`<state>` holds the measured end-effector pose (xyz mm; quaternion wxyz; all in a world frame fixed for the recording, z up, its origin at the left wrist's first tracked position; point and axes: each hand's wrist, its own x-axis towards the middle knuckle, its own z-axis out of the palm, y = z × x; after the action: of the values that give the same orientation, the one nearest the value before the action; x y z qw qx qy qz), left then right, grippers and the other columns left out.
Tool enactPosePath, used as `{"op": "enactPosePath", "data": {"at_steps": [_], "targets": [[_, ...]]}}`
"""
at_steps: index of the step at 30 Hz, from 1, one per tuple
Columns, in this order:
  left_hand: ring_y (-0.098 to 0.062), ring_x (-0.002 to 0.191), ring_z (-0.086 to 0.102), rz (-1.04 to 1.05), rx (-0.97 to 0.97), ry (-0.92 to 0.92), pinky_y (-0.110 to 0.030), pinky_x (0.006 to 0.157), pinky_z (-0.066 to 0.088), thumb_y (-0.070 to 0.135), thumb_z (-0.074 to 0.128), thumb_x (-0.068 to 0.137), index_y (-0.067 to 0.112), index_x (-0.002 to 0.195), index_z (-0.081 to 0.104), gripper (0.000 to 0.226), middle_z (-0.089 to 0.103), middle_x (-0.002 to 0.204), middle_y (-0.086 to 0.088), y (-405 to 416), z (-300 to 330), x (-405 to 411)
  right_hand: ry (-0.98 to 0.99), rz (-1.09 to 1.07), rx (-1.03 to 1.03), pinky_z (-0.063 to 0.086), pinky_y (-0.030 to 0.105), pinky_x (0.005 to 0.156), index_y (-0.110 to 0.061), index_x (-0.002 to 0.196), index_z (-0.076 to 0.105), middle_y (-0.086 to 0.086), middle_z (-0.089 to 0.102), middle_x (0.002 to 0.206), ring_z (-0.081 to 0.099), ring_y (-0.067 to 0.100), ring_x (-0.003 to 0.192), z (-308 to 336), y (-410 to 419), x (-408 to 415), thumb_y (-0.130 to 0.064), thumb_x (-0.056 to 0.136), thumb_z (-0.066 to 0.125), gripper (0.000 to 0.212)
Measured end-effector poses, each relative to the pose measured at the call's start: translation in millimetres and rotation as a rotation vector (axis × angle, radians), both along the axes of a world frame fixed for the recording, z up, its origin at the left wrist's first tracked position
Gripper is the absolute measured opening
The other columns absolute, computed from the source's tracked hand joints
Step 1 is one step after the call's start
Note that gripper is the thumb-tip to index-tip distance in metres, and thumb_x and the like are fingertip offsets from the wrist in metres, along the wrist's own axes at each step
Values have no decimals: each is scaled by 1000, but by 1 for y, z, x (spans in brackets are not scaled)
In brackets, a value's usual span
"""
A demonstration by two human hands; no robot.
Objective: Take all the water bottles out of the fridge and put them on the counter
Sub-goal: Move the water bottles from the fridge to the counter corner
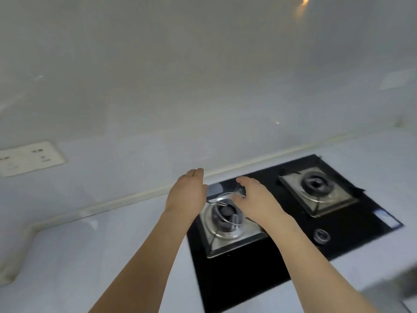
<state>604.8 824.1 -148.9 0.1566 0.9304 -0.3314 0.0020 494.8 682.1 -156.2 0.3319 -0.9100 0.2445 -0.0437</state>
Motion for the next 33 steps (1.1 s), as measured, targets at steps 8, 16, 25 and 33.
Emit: {"op": "enactPosePath", "data": {"at_steps": [8,16,25,33], "targets": [[-24,116,53,-235,1,-28,-35,93,46,25,46,99,12,135,44,38,53,133,-6,-155,2,-116,-5,-247,-11,45,34,99,-19,144,39,1,48,142,55,20,120,-2,-121,-149,-32,94,56,55],[-25,121,52,-532,-34,-58,-36,97,44,21,48,98,11,137,44,41,50,138,-8,-300,13,-267,0,-528,-64,40,29,99,-17,145,39,1,46,143,48,19,126,11,-226,-322,-30,94,53,54],[-26,116,53,-850,-59,-60,-36,91,43,24,46,99,8,131,47,35,53,132,-9,-411,28,-388,7,-846,-106,36,29,102,-14,142,42,7,46,144,46,22,130,23,-284,-465,-29,92,56,54],[-26,118,52,-1057,-66,-22,-36,94,44,24,45,99,9,133,47,38,51,136,-9,-514,15,-467,27,-1038,-82,34,29,105,-17,144,39,2,43,147,41,18,134,13,-353,-540,-32,94,55,55]]}}
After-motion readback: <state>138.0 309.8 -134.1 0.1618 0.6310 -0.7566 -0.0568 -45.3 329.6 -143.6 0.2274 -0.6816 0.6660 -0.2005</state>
